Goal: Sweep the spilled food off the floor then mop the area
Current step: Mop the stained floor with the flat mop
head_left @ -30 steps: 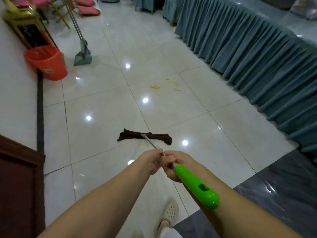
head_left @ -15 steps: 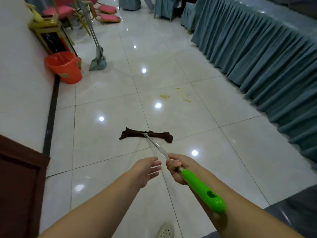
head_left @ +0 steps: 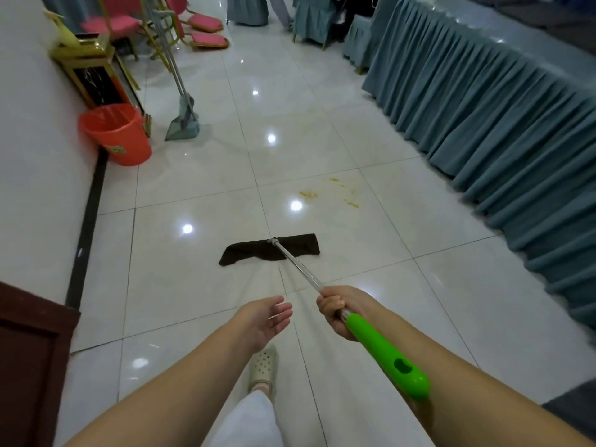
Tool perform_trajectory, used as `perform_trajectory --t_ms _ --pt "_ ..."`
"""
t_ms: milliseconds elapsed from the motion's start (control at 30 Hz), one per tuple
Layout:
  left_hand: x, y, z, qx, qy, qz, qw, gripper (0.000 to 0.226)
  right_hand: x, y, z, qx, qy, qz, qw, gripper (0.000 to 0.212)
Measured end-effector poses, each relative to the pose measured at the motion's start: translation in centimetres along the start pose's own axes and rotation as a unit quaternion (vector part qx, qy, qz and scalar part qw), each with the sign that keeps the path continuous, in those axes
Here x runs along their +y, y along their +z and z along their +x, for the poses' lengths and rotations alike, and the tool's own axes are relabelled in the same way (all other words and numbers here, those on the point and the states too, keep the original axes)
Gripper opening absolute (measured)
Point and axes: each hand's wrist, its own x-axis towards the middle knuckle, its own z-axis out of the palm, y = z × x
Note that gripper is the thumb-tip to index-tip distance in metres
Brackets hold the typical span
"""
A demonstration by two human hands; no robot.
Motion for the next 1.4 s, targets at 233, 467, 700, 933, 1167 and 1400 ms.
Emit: perform_trajectory --t_ms 233,467,700,933,1167,1400 --pt "8.4 2.6 4.7 -0.024 -0.025 0.018 0.999 0.024 -7.5 6.1 2.6 -0.002 -0.036 0.001 0.999 0.026" --pt "19.1 4.0 9.8 -0.04 -0.024 0.031 0.998 0.02 -15.2 12.8 5.7 0.008 -0.078 0.026 0.997 0.022" --pt "24.5 5.7 14.7 -0.036 -0.048 0.06 0.996 0.011 -19.4 16.3 8.0 0.011 -0.072 0.086 0.994 0.026" --pt "25.5 9.4 17.0 -0.042 -0.064 0.092 0.993 0.014 -21.7 17.6 8.8 0.038 -0.068 0.12 0.99 0.035" --pt "27.4 11.9 18.8 -0.032 -0.061 0.111 0.991 0.013 -25.1 16.9 9.2 0.013 -0.057 0.1 0.993 0.033" --pt "31.0 15.6 21.5 0.026 0.003 0.108 0.994 0.014 -31.8 15.0 9.7 -0.012 -0.073 0.108 0.991 0.037"
